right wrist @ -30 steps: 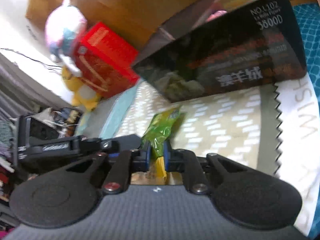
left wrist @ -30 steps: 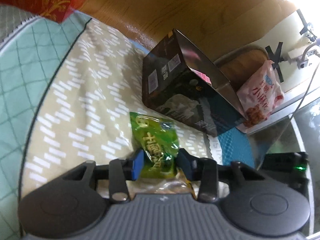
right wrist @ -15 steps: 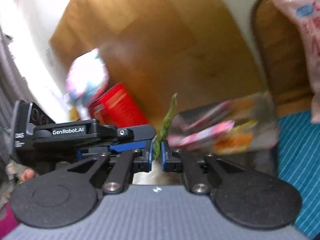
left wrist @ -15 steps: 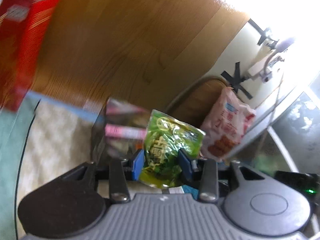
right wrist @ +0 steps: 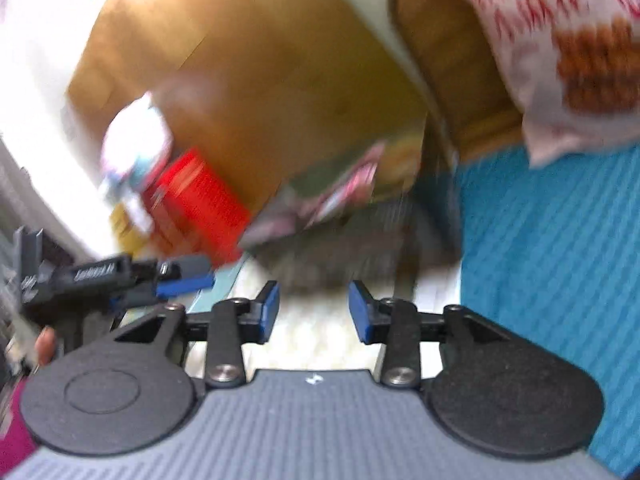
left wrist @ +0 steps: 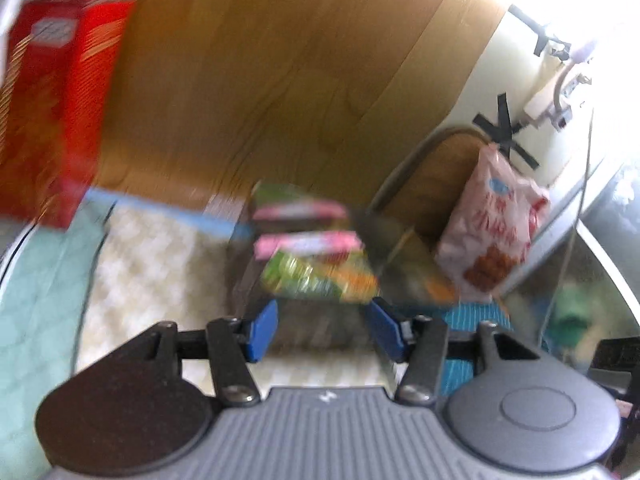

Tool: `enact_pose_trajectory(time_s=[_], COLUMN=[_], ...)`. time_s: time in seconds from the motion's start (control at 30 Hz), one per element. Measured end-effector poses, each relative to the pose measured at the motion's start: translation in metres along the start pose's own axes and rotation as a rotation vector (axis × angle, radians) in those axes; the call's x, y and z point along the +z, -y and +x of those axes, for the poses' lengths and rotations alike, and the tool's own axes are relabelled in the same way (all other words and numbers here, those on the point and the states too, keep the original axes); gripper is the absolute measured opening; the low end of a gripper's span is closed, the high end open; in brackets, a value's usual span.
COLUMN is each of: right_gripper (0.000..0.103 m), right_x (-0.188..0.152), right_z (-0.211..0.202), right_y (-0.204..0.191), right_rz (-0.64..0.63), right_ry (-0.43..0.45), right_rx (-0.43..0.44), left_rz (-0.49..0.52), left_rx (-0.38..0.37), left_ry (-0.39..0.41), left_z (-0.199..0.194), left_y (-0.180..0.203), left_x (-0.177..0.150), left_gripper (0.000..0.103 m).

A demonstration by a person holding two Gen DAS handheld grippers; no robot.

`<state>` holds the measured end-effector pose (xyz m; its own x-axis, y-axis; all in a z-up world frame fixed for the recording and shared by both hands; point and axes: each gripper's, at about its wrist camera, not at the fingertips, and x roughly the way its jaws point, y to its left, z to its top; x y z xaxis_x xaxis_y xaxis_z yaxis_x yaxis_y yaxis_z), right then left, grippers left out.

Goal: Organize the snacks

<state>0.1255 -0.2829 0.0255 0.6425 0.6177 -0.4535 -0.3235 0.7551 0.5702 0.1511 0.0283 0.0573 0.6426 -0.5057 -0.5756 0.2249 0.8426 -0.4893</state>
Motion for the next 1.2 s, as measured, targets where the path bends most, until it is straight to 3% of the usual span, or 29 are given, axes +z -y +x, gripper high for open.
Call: enact_pose_trajectory(time_s=[0.13,0.3,0.4,0.5,0.53,0.57,0.63,0.7,0.73,0.83,0.93,1.1,1.17,1.2], right_gripper=[0.043,0.071,0.077,0.073,0.067,0.055,0.047,0.046,0.046,0.046,0.047,0.051,0.046,0.039], right_x=[-0.042,-0.078,-0.095,-0.110,-0.113,-0.115,-0.111,-0.105,-0.100,-0.091,-0.092,-0.099,-0.095,-0.093], right_z=[-0.020,-0.048,-0.050,-0.037,-0.033,-0.029,-0.026,-0.024,-0.026,-0.043,-0.040,-0.014,-0.005,-0.002], right_y=[-0.013,-0.030,-0.047,-0.069,-0.073,-0.076,-0.069,-0.058,-0.056,-0.057,-0.059,-0.049,-0.045,-0.045], right_rz=[-0.050,-0.128,-0.202,-0.394,-0.446,-0.499,-0.527,-0.539,-0.526,-0.457,-0.429,-0.395,-0.338,-0.333], right_ry=[-0.069,-0.078,-0.099,-0.129,-0.134,-0.130,-0.088,-0.002,0.025,0.052,-0.035,-0.152,-0.173,-0.174], right_rx=[-0.016,-0.055,-0.048,-0.140,-0.176,-0.224,-0.323,-0.490,-0.499,-0.298,-0.120,-0.070,-0.018,-0.007], left_rz=[-0.006,-0.014,0.013,0.070,0.081,0.082,0.063,0.045,0.039,0.021,0.006,0.011,0.019,0.020], left_rx=[0.022,-0.032,-0.088,-0.082,-0.074,-0.071,-0.066,-0.083,-0.080,-0.054,-0.055,-0.057,-0.063,-0.067], left_ry=[-0.044,-0.107,-0.123,-0.127,-0.139,-0.156,-0.201,-0.220,-0.219,-0.201,-0.174,-0.195,-0.221,-0.238], left_z=[-0.031,-0.061,-0.066,-0.064,-0.061,-0.058,-0.050,-0.044,-0.042,-0.044,-0.052,-0.052,-0.045,-0.041], left_y=[-0.011,-0.017,-0.004,0.011,0.014,0.015,0.015,0.016,0.017,0.016,0.011,0.013,0.015,0.015], left_x=[-0.035,-0.079,-0.096,-0.108,-0.111,-0.114,-0.122,-0.126,-0.127,-0.124,-0.120,-0.118,-0.121,-0.124], left_gripper=[0.052,0.052,0.052,0.050,0.048,0.047,0.040,0.039,0.039,0.037,0.037,0.037,0.037,0.035])
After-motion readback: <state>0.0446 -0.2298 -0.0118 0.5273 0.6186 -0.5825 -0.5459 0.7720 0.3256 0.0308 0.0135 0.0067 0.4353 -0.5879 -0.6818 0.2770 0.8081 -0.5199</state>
